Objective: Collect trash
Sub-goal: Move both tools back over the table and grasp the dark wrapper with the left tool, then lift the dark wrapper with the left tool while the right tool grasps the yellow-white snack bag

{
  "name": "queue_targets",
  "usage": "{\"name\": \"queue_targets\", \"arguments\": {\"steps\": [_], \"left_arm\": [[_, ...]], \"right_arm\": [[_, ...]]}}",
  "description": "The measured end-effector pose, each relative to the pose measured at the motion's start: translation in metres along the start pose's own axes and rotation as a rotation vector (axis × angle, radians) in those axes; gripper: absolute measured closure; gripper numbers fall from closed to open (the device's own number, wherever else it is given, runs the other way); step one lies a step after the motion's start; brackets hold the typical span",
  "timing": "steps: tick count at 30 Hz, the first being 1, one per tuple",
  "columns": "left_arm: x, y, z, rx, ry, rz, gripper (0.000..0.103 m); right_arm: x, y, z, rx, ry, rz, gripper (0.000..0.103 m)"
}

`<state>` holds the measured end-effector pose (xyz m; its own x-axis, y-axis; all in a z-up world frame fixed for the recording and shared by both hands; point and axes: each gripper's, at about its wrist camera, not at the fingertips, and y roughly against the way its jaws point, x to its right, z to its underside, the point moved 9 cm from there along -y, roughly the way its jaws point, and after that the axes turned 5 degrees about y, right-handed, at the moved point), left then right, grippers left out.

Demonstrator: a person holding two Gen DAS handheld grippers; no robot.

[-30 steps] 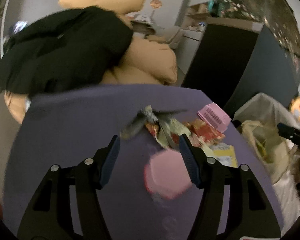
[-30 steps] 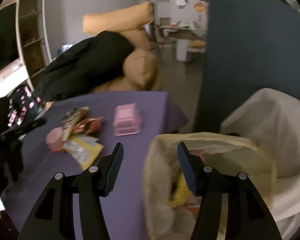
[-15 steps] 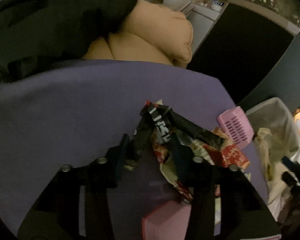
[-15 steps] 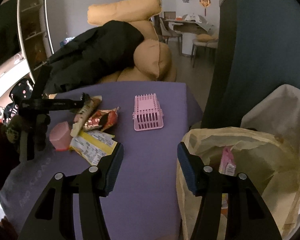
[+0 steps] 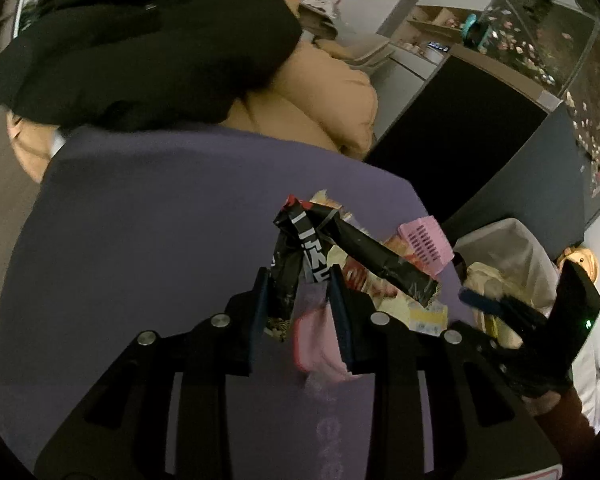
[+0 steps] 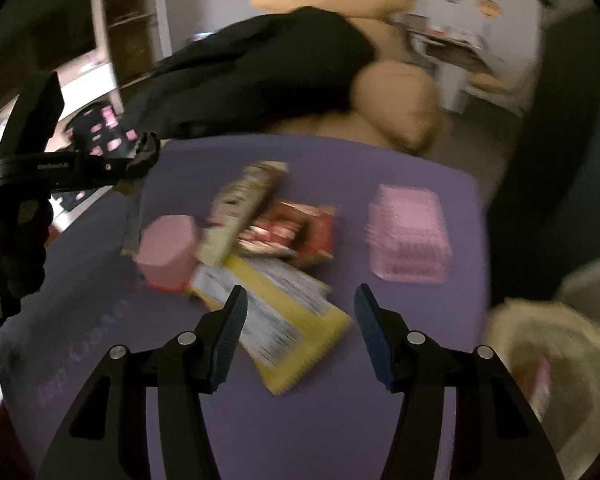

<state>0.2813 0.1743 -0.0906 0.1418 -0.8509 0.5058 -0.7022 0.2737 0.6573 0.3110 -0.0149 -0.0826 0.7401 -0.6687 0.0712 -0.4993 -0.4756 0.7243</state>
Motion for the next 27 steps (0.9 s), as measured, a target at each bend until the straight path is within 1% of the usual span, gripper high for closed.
{"name": "queue_targets", "arguments": {"steps": [1,3,6,7,9,10,14,16,20,23,25,27], "left_arm": [[-0.002,0.001,0.005,-0.003,0.007,-0.006,0.075],[-0.009,0.006,0.018,-0.023,0.031,-0.005,0.075],[-0.011,0.014,0.038,-0.036,0.048,0.005,0.075],[-0.011,0.016,0.043,-0.037,0.048,0.006,0.075],[-0.009,0.021,0.056,-0.043,0.049,0.011,0.074],[-0.008,0.022,0.06,-0.047,0.048,0.01,0.074],[0.004,0.021,0.081,-0.058,0.011,-0.033,0.074],[0.009,0.022,0.087,-0.063,-0.003,-0.036,0.074],[0.025,0.022,0.094,-0.065,-0.04,-0.033,0.074],[0.038,0.023,0.098,-0.063,-0.069,-0.015,0.073],[0.042,0.024,0.099,-0.06,-0.083,0.001,0.066],[0.046,0.026,0.101,-0.062,-0.096,0.022,0.062]], "right_arm": [[-0.003,-0.008,-0.004,-0.007,0.038,0.016,0.05],[-0.005,-0.022,-0.006,-0.04,0.068,0.032,0.05],[-0.009,-0.033,0.001,-0.088,0.058,-0.02,0.05],[-0.012,-0.034,0.006,-0.098,0.044,-0.054,0.051],[-0.016,-0.028,0.015,-0.096,0.021,-0.097,0.058],[-0.017,-0.023,0.021,-0.106,0.013,-0.097,0.067],[-0.015,0.002,0.041,-0.109,-0.042,-0.072,0.077],[-0.012,0.017,0.052,-0.113,-0.082,-0.061,0.079],[-0.003,0.04,0.072,-0.117,-0.108,-0.012,0.081],[0.009,0.054,0.084,-0.115,-0.142,0.018,0.081],[0.017,0.062,0.091,-0.112,-0.163,0.031,0.081],[0.022,0.066,0.096,-0.11,-0.176,0.038,0.081]]}}
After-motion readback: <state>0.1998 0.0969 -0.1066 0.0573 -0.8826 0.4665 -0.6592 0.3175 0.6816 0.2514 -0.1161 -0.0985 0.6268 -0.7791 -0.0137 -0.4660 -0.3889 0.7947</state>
